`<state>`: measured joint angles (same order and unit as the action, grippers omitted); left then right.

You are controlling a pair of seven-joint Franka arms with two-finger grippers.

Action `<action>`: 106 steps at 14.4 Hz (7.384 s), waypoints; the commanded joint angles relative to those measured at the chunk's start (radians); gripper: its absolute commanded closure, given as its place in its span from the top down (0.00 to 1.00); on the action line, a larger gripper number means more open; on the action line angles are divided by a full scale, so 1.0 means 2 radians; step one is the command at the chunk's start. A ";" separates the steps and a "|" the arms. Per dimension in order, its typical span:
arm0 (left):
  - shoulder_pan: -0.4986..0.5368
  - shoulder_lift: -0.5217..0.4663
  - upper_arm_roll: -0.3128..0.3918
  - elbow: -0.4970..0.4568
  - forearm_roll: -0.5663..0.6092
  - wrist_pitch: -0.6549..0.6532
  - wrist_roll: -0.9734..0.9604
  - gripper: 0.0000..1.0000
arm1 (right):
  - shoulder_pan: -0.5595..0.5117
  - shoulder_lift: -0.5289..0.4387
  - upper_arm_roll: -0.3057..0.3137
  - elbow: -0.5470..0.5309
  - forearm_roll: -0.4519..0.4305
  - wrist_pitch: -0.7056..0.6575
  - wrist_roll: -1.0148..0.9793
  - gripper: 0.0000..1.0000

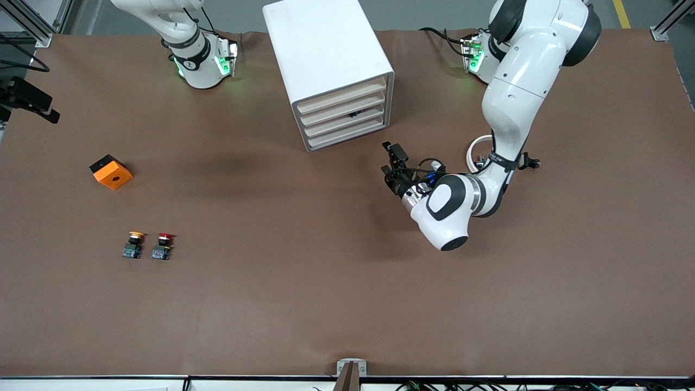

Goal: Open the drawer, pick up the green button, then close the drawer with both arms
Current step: 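Grasp the drawer front of the white cabinet with the left gripper, then pull the drawer outward with the left gripper, then reach the right gripper toward the open drawer, then grasp the green push button inside the drawer with the right gripper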

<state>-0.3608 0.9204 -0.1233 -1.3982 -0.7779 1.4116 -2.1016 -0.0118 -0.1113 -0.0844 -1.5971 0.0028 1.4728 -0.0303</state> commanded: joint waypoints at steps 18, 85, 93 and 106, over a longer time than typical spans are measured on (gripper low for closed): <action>-0.043 0.021 -0.013 -0.029 -0.005 -0.056 -0.036 0.47 | -0.012 -0.009 0.008 -0.001 -0.004 -0.001 -0.001 1.00; -0.046 0.018 -0.024 -0.039 0.017 -0.028 0.018 0.10 | 0.241 0.168 0.012 0.002 0.067 0.099 0.513 1.00; -0.020 0.018 -0.024 -0.030 0.004 -0.018 0.018 0.14 | 0.357 0.218 0.012 0.002 0.068 0.190 0.678 1.00; 0.016 0.019 -0.024 -0.007 0.004 -0.002 0.019 0.18 | 0.453 0.296 0.012 0.008 0.061 0.300 0.797 1.00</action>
<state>-0.3427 0.9653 -0.1738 -1.4233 -0.7473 1.3984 -2.0780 0.8698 0.4476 -0.0498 -1.5951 0.1258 2.0466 1.5294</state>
